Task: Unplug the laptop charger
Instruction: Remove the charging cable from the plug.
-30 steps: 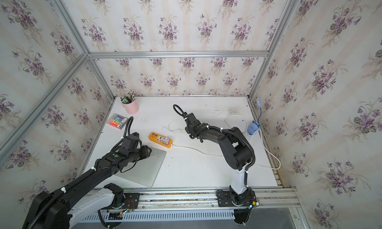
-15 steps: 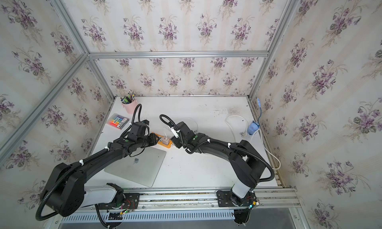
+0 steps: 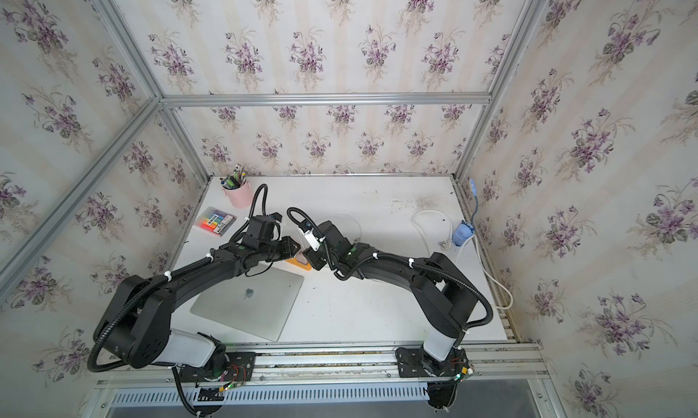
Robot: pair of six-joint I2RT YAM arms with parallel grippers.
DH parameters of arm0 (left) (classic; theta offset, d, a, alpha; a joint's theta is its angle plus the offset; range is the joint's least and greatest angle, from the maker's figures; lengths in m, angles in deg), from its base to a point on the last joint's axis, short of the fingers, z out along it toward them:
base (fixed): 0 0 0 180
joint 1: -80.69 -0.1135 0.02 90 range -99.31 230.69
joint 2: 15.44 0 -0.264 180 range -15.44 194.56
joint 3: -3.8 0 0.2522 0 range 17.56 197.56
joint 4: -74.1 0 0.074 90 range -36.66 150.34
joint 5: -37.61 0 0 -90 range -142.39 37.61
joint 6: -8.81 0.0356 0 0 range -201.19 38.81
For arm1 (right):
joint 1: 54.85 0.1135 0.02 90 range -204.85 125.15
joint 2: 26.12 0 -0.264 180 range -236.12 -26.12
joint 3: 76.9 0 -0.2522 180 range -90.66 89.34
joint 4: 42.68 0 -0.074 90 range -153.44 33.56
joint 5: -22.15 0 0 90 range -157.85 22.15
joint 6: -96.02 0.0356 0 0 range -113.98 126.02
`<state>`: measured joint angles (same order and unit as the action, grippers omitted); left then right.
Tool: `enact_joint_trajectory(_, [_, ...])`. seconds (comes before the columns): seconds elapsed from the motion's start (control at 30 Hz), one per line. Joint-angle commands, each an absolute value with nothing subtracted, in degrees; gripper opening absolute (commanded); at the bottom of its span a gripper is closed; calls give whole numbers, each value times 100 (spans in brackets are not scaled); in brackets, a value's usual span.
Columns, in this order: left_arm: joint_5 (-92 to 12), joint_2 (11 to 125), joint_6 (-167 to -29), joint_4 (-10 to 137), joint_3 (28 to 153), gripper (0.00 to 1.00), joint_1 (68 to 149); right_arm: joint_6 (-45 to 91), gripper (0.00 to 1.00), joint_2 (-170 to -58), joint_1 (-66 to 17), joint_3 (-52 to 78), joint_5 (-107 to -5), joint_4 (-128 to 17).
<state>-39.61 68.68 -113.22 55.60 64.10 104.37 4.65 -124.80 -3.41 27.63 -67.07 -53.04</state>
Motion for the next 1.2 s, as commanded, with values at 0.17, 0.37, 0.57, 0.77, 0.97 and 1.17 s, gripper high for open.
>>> enact_joint_trajectory(0.17, [-3968,7121,-11248,5383,6527,24,10438,312,56,-12788,-246,2475,-6820,-5344])
enact_joint_trajectory(0.37, [-4104,7195,-11301,5255,6495,21,10433,277,51,-12877,-238,2430,-6957,-5390])
enact_joint_trajectory(0.57, [-4192,7147,-11328,5205,6406,20,10429,240,47,-12966,-231,2379,-6931,-5383])
enact_joint_trajectory(0.77, [-4170,7245,-11356,5300,6386,20,10433,199,47,-13004,-185,2326,-6889,-5393])
enact_joint_trajectory(0.97, [-4081,7285,-11459,5497,6326,20,10431,197,27,-13110,-150,2316,-6935,-5428])
enact_joint_trajectory(1.17, [-4105,7246,-11495,5508,6325,21,10431,222,0,-13168,-123,2332,-6934,-5425])
